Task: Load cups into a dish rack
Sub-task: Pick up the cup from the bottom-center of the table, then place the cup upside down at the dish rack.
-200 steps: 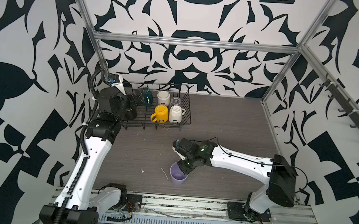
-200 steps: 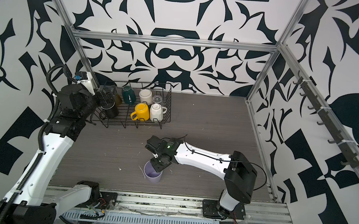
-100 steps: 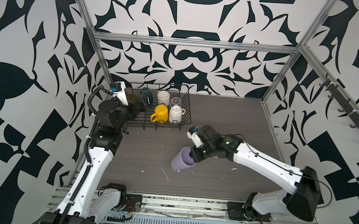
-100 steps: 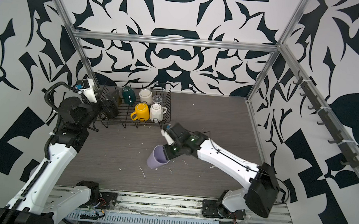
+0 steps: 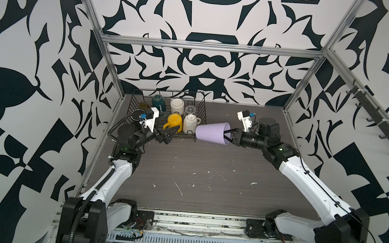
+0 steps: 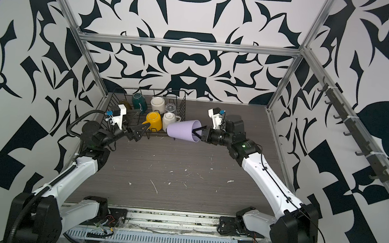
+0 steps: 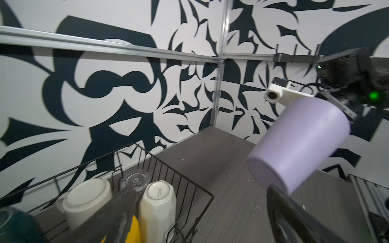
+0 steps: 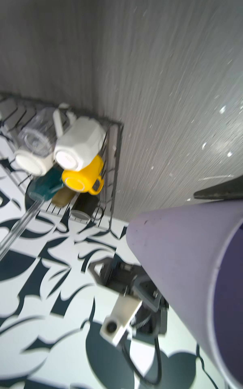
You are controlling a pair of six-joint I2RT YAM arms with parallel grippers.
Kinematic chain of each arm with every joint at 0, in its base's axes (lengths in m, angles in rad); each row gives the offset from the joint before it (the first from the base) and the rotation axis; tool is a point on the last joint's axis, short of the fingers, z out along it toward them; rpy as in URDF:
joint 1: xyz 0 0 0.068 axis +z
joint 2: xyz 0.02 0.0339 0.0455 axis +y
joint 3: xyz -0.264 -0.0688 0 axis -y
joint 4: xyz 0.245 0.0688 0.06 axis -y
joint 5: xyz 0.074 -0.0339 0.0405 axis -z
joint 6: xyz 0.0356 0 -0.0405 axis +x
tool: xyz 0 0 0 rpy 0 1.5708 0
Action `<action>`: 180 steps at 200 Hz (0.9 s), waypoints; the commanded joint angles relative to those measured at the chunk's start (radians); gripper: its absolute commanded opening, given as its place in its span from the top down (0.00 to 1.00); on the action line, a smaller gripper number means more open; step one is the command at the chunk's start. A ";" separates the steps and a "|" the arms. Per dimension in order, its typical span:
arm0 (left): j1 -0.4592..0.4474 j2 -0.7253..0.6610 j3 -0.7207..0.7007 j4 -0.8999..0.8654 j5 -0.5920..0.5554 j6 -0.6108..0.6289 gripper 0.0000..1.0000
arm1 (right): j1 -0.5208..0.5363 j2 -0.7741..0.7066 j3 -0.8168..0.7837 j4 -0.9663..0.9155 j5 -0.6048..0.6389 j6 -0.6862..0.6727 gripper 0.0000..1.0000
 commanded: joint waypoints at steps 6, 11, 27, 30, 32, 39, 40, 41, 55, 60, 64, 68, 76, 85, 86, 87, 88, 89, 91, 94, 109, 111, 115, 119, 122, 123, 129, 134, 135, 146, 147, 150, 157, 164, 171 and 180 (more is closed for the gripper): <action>0.001 0.051 -0.008 0.297 0.183 -0.117 0.01 | -0.001 0.028 0.042 0.189 -0.114 0.073 1.00; 0.001 0.063 -0.010 0.334 0.189 -0.144 0.01 | -0.001 0.033 0.047 0.202 -0.123 0.076 1.00; 0.001 0.106 -0.009 0.466 0.206 -0.235 0.01 | 0.001 0.049 0.059 0.255 -0.160 0.100 1.00; 0.001 0.115 -0.010 0.487 0.210 -0.249 0.01 | 0.003 0.053 0.060 0.266 -0.166 0.106 1.00; 0.001 0.120 -0.009 0.502 0.213 -0.260 0.01 | 0.004 0.055 0.061 0.273 -0.170 0.109 1.00; 0.001 0.138 -0.007 0.548 0.224 -0.290 0.01 | 0.007 0.062 0.064 0.293 -0.180 0.121 1.00; 0.001 0.140 -0.006 0.554 0.226 -0.295 0.01 | 0.007 0.063 0.064 0.295 -0.182 0.123 1.00; 0.001 0.141 -0.006 0.560 0.229 -0.298 0.01 | 0.007 0.065 0.064 0.297 -0.183 0.125 1.00; 0.000 0.189 0.011 0.591 0.261 -0.335 0.01 | 0.012 0.077 0.069 0.331 -0.194 0.139 1.00; -0.001 0.198 0.017 0.591 0.272 -0.344 0.01 | 0.013 0.081 0.074 0.331 -0.196 0.140 1.00; -0.002 0.204 0.023 0.591 0.280 -0.353 0.01 | 0.013 0.084 0.077 0.332 -0.198 0.140 1.00; -0.002 0.210 0.028 0.591 0.286 -0.363 0.01 | 0.013 0.087 0.080 0.333 -0.199 0.140 1.00; -0.005 0.218 0.038 0.591 0.301 -0.375 0.01 | 0.013 0.092 0.087 0.338 -0.202 0.140 1.00; -0.009 0.220 0.043 0.591 0.309 -0.379 0.01 | 0.015 0.098 0.096 0.341 -0.203 0.138 1.00; -0.009 0.220 0.043 0.591 0.309 -0.379 0.01 | 0.015 0.099 0.097 0.341 -0.203 0.138 1.00; -0.010 0.220 0.043 0.591 0.310 -0.379 0.01 | 0.014 0.099 0.098 0.341 -0.203 0.138 1.00; -0.011 0.220 0.043 0.590 0.311 -0.379 0.01 | 0.014 0.100 0.100 0.341 -0.204 0.138 1.00; -0.012 0.220 0.043 0.591 0.311 -0.378 0.01 | 0.014 0.101 0.100 0.341 -0.205 0.138 1.00; -0.012 0.219 0.043 0.591 0.311 -0.378 0.01 | 0.014 0.102 0.102 0.343 -0.205 0.138 1.00; -0.013 0.218 0.043 0.591 0.311 -0.377 0.01 | 0.016 0.104 0.106 0.346 -0.207 0.139 1.00; -0.016 0.213 0.046 0.591 0.311 -0.378 0.01 | 0.023 0.121 0.124 0.356 -0.214 0.140 1.00; -0.016 0.212 0.046 0.591 0.310 -0.378 0.01 | 0.025 0.124 0.126 0.356 -0.214 0.140 1.00; -0.017 0.211 0.045 0.591 0.310 -0.378 0.01 | 0.030 0.128 0.132 0.358 -0.216 0.140 1.00; -0.017 0.210 0.045 0.591 0.310 -0.378 0.01 | 0.033 0.135 0.138 0.361 -0.219 0.140 1.00; -0.017 0.209 0.046 0.591 0.310 -0.378 0.01 | 0.037 0.139 0.141 0.362 -0.220 0.140 1.00; -0.017 0.208 0.046 0.591 0.310 -0.378 0.01 | 0.038 0.141 0.143 0.363 -0.221 0.140 1.00; -0.019 0.207 0.044 0.591 0.310 -0.378 0.01 | 0.043 0.150 0.150 0.369 -0.223 0.141 1.00; -0.019 0.206 0.046 0.591 0.310 -0.377 0.01 | 0.053 0.159 0.157 0.374 -0.226 0.143 1.00; -0.019 0.206 0.045 0.591 0.310 -0.377 0.01 | 0.054 0.162 0.157 0.374 -0.226 0.143 1.00; -0.020 0.203 0.047 0.591 0.309 -0.378 0.01 | 0.067 0.183 0.173 0.381 -0.234 0.143 1.00; -0.020 0.202 0.046 0.591 0.309 -0.378 0.01 | 0.068 0.184 0.175 0.382 -0.235 0.143 1.00; -0.021 0.202 0.045 0.591 0.310 -0.378 0.01 | 0.072 0.189 0.178 0.385 -0.236 0.144 1.00; -0.022 0.201 0.045 0.591 0.310 -0.379 0.01 | 0.081 0.202 0.186 0.391 -0.240 0.144 1.00; -0.023 0.200 0.043 0.591 0.311 -0.380 0.01 | 0.089 0.215 0.193 0.395 -0.241 0.143 1.00; -0.023 0.198 0.043 0.591 0.312 -0.381 0.01 | 0.096 0.227 0.199 0.399 -0.245 0.143 1.00; -0.023 0.194 0.041 0.590 0.313 -0.381 0.01 | 0.103 0.242 0.205 0.407 -0.250 0.148 1.00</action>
